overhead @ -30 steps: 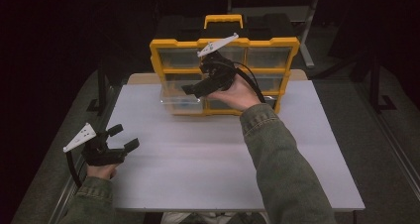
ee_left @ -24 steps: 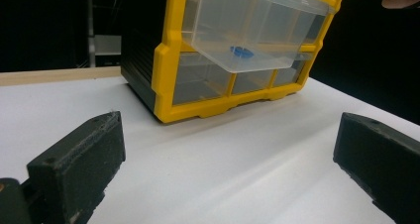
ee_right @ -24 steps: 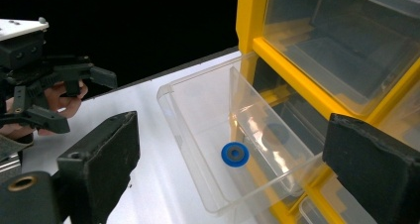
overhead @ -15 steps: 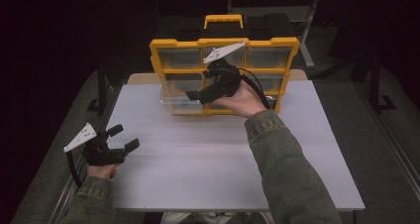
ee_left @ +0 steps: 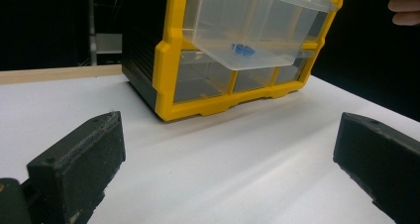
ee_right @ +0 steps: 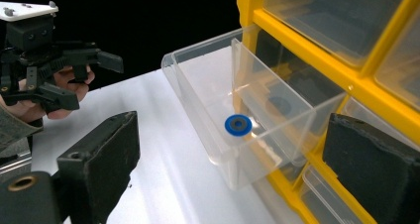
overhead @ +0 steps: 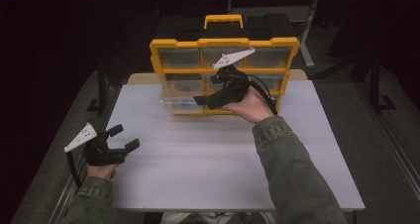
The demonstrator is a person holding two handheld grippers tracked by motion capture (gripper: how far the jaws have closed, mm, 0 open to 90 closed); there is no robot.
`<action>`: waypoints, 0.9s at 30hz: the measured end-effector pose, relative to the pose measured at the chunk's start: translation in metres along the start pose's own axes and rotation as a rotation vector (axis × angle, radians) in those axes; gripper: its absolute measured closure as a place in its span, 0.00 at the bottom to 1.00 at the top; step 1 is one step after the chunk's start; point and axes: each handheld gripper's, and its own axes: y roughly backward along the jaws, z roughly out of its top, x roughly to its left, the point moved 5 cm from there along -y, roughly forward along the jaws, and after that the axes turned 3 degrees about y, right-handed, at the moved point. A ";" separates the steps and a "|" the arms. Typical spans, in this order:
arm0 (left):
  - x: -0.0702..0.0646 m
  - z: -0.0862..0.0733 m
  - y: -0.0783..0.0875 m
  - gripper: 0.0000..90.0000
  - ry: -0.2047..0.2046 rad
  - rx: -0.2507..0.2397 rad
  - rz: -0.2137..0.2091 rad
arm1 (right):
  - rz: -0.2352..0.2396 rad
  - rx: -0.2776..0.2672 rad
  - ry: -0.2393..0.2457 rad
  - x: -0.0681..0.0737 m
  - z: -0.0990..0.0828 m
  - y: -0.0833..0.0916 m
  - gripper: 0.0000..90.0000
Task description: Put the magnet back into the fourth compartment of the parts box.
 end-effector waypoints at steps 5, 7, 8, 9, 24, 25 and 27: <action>0.000 0.000 0.000 0.00 -0.001 0.002 0.001 | -0.002 0.001 -0.010 -0.002 -0.010 0.004 0.08; 0.000 0.000 0.000 0.00 -0.002 0.002 0.001 | -0.003 -0.001 -0.020 -0.004 -0.015 0.005 0.08; 0.000 0.000 -0.001 0.00 -0.002 0.003 0.001 | -0.003 0.002 -0.022 -0.004 -0.017 0.006 0.08; 0.000 0.000 -0.001 0.00 -0.002 0.002 0.001 | -0.005 0.002 -0.022 -0.005 -0.018 0.006 0.08; 0.000 0.000 -0.001 0.00 -0.005 0.005 0.002 | 0.001 -0.005 -0.050 -0.007 -0.045 0.014 0.08; 0.000 0.000 -0.001 0.00 -0.005 0.005 0.003 | 0.001 -0.005 -0.052 -0.007 -0.047 0.014 0.08; 0.000 0.000 -0.001 0.00 -0.005 0.005 0.002 | -0.001 -0.010 -0.061 -0.008 -0.054 0.017 0.08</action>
